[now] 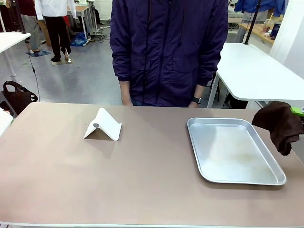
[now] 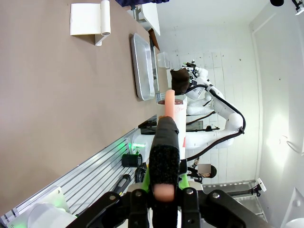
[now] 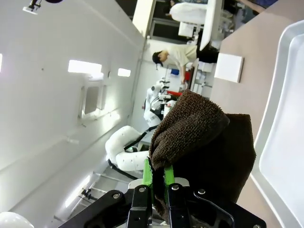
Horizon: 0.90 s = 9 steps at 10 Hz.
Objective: Clean the surface of the table.
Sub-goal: Clean the area not pointed to by the person, then return the Lint Roller and towel to their original positions.
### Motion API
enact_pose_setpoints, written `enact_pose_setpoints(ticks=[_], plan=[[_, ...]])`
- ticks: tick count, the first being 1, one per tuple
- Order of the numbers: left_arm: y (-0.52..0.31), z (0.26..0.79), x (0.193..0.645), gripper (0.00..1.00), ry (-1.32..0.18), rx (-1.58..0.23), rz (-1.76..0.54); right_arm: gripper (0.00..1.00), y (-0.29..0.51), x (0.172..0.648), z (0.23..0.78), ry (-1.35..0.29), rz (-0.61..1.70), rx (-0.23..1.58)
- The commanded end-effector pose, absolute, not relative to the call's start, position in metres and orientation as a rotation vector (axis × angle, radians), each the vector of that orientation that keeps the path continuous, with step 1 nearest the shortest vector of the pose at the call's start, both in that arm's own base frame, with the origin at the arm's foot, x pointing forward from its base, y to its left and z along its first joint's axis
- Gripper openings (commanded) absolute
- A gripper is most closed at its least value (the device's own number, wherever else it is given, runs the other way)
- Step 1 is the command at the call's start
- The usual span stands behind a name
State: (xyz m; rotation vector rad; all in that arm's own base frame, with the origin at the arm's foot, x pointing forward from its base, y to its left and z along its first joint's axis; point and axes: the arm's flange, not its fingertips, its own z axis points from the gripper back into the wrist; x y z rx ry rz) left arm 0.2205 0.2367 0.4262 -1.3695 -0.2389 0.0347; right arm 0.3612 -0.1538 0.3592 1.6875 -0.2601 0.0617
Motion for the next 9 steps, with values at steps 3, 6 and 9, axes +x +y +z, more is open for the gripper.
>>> enact_pose_setpoints(ticks=[3, 6, 9], plan=[[0.2345, 0.4298, 0.2192, 0.22, -0.241, -1.373, 0.042, 0.11, -0.1518, 0.3645, 0.3605, -0.243, 0.079, 1.704], [0.2345, 0.4298, 0.2192, 0.22, -0.241, -1.373, 0.042, 0.11, -0.1518, 0.3645, 0.3605, -0.243, 0.079, 1.704], [0.2345, 0.4298, 0.2192, 0.22, -0.241, -1.373, 0.042, 0.11, -0.1518, 0.3645, 0.3605, -0.243, 0.079, 1.704]])
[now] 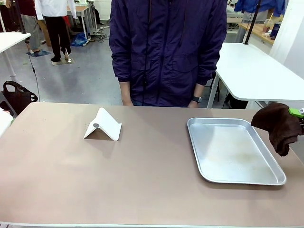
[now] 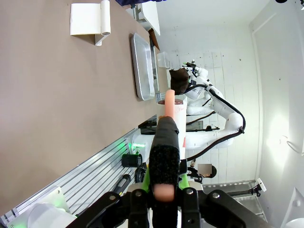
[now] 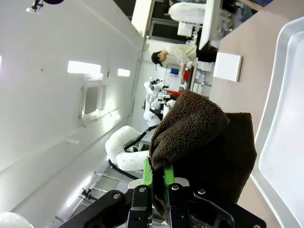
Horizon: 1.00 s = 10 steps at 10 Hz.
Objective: Clean the surface of the table.
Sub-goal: Return the Lint Roller and towel to their original positions.
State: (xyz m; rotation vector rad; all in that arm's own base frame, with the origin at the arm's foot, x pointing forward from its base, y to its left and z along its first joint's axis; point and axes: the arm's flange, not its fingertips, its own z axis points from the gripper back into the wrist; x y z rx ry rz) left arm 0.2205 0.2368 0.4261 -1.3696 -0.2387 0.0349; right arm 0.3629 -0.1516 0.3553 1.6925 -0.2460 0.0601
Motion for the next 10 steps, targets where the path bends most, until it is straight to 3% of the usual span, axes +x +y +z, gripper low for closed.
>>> enact_pose_setpoints(ticks=[1, 10], plan=[[0.2345, 0.4298, 0.2192, 0.22, -0.241, -1.373, 0.042, 0.11, -0.1518, 0.3645, 0.3605, -0.243, 0.079, 1.704], [0.2368, 0.4261, 0.2205, 0.22, -0.239, -1.370, 0.035, 0.11, -0.1516, 0.3630, 0.3553, -0.246, 0.060, 1.692]])
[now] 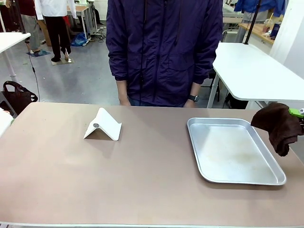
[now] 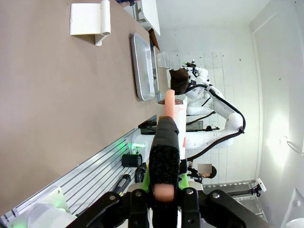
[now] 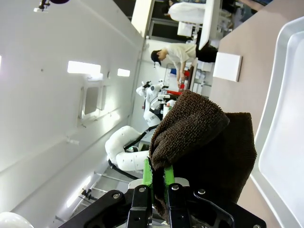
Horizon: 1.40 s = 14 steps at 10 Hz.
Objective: Clean the surface of the table.
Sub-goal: Return the Lint Roller and towel to their original positions.
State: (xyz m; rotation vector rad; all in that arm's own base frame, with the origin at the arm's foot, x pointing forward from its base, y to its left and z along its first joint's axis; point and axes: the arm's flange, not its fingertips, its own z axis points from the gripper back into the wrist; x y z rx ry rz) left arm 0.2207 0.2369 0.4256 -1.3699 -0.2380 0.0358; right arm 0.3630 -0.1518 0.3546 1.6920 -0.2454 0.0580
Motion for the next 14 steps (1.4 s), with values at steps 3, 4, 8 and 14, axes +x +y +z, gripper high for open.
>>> enact_pose_setpoints(ticks=[3, 4, 8, 14], plan=[[0.198, 0.454, 0.237, 0.22, -0.171, -1.345, -0.048, 0.11, -0.103, 0.393, 0.376, -0.186, 0.083, 1.647], [0.173, 0.469, 0.253, 0.22, -0.138, -1.322, -0.104, 0.11, -0.074, 0.406, 0.387, -0.170, 0.104, 1.603], [0.070, 0.520, 0.312, 0.22, -0.081, -1.226, -0.233, 0.11, 0.038, 0.444, 0.412, -0.113, 0.175, 1.478], [-0.046, 0.526, 0.392, 0.22, -0.335, -0.862, 0.096, 0.11, 0.192, 0.454, 0.369, -0.183, 0.079, 1.223]])
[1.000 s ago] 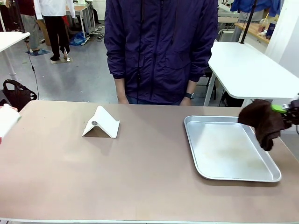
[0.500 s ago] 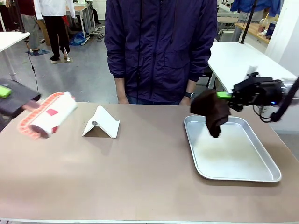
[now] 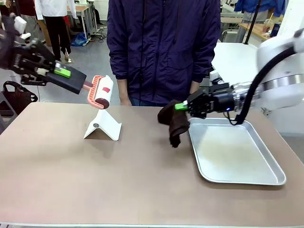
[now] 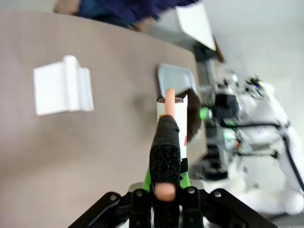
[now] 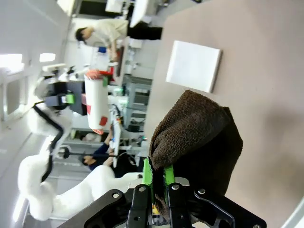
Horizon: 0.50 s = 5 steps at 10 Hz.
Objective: Clean the surface of the table.
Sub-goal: Return the Lint Roller and towel to their original positions.
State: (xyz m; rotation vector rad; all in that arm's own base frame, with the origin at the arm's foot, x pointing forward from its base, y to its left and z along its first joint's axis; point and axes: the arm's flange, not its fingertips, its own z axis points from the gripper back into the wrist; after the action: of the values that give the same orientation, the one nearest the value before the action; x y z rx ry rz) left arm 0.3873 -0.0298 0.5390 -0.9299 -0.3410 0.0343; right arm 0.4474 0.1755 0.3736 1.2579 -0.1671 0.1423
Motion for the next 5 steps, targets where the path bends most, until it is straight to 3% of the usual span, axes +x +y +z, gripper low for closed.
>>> enact_pose_setpoints(ticks=[1, 5], plan=[[-0.053, 0.514, 0.404, 0.22, -0.325, -0.780, 0.059, 0.11, 0.204, 0.458, 0.356, -0.159, 0.069, 1.173], [-0.086, 0.489, 0.448, 0.22, -0.260, -0.703, 0.046, 0.11, 0.215, 0.476, 0.318, -0.029, 0.013, 1.088]])
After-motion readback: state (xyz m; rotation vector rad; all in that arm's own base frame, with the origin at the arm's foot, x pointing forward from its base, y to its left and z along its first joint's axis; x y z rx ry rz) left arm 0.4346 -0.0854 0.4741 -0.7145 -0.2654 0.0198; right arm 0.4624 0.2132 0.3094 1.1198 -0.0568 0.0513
